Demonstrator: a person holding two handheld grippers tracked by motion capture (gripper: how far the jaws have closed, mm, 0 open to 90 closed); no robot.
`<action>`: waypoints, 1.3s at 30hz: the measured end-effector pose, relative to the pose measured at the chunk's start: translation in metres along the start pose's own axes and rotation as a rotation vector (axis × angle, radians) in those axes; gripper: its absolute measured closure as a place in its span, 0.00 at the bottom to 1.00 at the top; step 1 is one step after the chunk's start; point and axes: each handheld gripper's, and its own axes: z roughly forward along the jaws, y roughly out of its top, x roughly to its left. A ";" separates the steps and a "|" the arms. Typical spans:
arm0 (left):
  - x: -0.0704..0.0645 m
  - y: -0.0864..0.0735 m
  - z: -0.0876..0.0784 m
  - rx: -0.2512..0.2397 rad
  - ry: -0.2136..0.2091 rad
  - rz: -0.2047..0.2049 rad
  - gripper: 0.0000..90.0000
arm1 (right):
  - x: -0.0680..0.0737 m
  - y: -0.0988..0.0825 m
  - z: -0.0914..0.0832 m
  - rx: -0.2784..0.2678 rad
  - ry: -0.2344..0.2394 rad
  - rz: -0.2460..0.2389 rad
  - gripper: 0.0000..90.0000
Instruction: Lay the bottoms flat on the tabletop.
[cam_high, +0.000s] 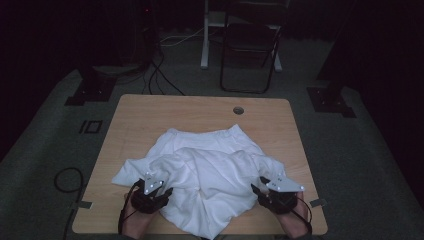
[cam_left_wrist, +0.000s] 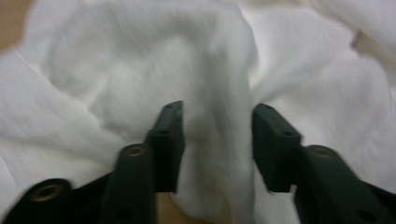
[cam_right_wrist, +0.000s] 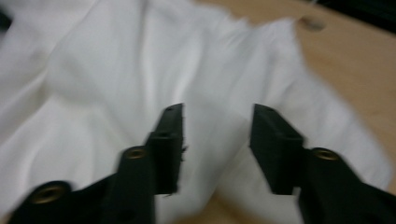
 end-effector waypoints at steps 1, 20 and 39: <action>0.000 0.004 0.003 -0.011 0.008 -0.004 0.54 | -0.004 0.006 0.004 -0.017 -0.019 0.014 0.52; -0.001 0.027 0.041 0.013 -0.055 -0.022 0.92 | -0.006 0.022 0.074 0.170 0.083 0.028 0.96; -0.002 0.003 0.057 0.108 -0.005 0.062 0.90 | 0.001 -0.018 0.096 0.233 0.092 0.082 0.92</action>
